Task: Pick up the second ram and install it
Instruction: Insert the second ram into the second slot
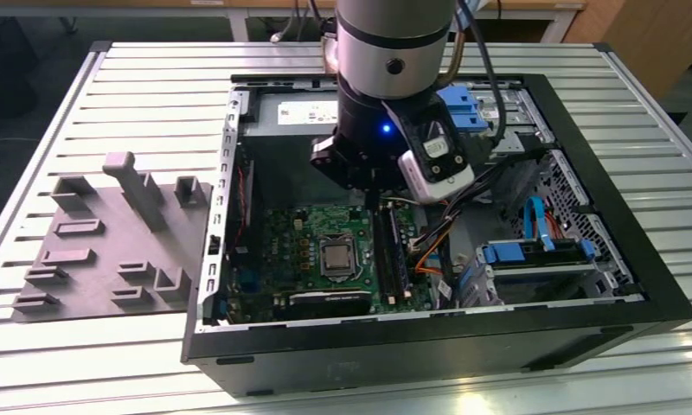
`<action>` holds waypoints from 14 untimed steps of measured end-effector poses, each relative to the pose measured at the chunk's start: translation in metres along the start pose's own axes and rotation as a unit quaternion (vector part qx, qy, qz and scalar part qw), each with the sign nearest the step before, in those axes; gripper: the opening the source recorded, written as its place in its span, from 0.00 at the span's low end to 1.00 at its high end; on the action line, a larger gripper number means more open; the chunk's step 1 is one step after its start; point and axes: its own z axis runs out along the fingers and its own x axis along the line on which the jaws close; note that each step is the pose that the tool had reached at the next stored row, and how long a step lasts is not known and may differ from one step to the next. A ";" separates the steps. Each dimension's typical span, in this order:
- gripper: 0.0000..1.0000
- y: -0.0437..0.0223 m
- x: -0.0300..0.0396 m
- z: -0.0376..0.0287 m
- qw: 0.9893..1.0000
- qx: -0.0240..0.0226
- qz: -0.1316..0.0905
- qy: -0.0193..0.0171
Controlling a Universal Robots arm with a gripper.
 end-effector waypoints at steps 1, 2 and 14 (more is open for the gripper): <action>0.11 0.0002 -0.0004 0.0010 1.000 0.000 -0.001 0.000; 0.11 0.0003 -0.0008 0.0019 1.000 0.000 -0.002 0.000; 0.11 0.0022 -0.0061 0.0125 1.000 0.000 -0.015 0.001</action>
